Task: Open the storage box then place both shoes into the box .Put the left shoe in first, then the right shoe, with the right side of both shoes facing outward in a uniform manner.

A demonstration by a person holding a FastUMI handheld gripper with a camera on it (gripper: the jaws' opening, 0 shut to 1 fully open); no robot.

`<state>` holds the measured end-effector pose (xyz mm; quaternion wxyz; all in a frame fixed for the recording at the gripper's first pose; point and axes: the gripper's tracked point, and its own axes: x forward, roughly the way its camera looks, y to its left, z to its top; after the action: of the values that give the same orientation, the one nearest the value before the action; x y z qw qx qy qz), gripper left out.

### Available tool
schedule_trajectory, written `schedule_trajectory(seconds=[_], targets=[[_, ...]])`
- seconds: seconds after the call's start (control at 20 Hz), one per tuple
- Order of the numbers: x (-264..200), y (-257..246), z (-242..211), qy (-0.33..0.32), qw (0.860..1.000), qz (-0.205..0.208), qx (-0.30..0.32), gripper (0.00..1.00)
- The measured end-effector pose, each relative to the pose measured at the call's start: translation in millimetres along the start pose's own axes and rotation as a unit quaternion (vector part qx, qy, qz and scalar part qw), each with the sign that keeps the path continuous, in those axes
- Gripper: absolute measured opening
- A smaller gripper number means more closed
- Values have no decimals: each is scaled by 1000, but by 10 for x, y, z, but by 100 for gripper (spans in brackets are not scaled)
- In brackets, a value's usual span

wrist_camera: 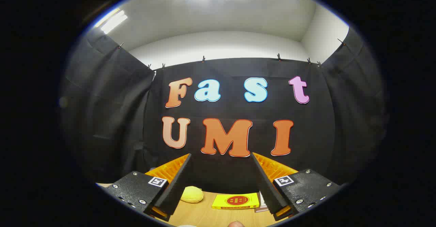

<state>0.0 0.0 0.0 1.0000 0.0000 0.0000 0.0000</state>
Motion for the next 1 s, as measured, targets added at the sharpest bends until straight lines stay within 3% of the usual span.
schedule_trajectory(seconds=[0.4,1.0], targets=[[-41,64,-61,18,1000,18,5,99],[21,33,-172,34,999,5,-8,98]])
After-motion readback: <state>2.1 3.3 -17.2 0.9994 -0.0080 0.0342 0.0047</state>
